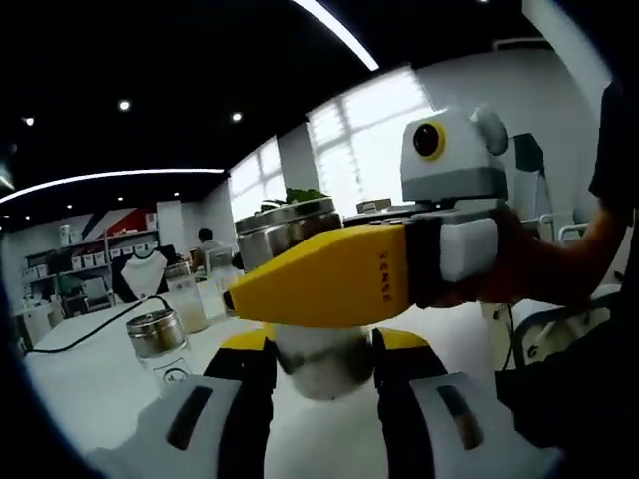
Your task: Rotate the seasoning bottle until the label or dispensing opening points toward the visible target arrow and the bottle remains upright within the marked orientation range
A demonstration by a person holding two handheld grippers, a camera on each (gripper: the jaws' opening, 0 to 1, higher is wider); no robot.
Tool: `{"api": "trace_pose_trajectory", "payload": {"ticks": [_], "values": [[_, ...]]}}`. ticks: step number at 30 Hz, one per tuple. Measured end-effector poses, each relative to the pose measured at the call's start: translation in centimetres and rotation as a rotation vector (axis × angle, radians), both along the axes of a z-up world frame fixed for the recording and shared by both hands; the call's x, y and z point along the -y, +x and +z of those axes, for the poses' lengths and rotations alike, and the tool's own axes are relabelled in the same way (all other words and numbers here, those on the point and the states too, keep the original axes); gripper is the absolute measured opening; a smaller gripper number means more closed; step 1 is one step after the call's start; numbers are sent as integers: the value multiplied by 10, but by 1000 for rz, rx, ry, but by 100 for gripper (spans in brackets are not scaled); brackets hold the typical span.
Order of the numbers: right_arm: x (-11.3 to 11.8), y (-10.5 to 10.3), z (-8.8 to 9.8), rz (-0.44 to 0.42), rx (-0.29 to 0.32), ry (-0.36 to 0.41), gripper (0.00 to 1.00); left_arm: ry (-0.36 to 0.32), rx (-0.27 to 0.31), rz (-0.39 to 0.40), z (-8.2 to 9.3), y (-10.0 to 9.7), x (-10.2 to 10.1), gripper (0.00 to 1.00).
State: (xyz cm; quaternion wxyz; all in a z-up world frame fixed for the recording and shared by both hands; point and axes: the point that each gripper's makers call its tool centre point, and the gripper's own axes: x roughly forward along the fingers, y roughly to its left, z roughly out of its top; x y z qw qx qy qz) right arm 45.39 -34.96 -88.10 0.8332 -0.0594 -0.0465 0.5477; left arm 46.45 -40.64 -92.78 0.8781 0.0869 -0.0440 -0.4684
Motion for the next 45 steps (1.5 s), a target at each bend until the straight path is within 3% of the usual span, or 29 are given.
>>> {"api": "trace_pose_trajectory", "payload": {"ticks": [4,6,9,14,18,23,29,32,34,35,37,38,40,42,45], "values": [[7,-8,0,52,-18,17,36,1,-1,-83,-1,-11,8,40],[9,-12,0,89,-58,44,37,-23,-42,-143,-1,-18,11,40],[12,-14,1,103,-63,43,37,-26,-27,-146,1,-18,10,39],[12,-26,1,164,-36,14,37,-46,-59,-204,2,-24,12,38],[12,-43,10,266,-33,42,37,-119,-108,-342,11,-42,13,37],[16,-51,12,321,-9,37,37,-143,-114,-390,15,-50,13,37],[24,-53,21,368,-47,106,37,-269,-169,-473,32,-59,6,36],[26,-52,20,363,-90,101,36,-275,-164,-468,33,-57,6,36],[26,-46,11,313,-135,48,35,-221,-176,-422,23,-51,10,37],[26,-39,7,256,-142,23,35,-208,-169,-390,20,-46,10,37],[23,-27,11,165,-107,43,34,-215,-132,-303,22,-32,5,36],[23,-22,10,129,-125,46,34,-214,-144,-262,21,-26,3,36],[24,-8,5,17,-164,27,33,-193,-108,-194,19,-16,0,36],[24,2,0,-71,-129,-7,33,-146,-67,-119,15,-8,-3,38],[19,3,-2,-98,-112,-2,33,-122,-50,-101,13,-8,-2,37]]}}
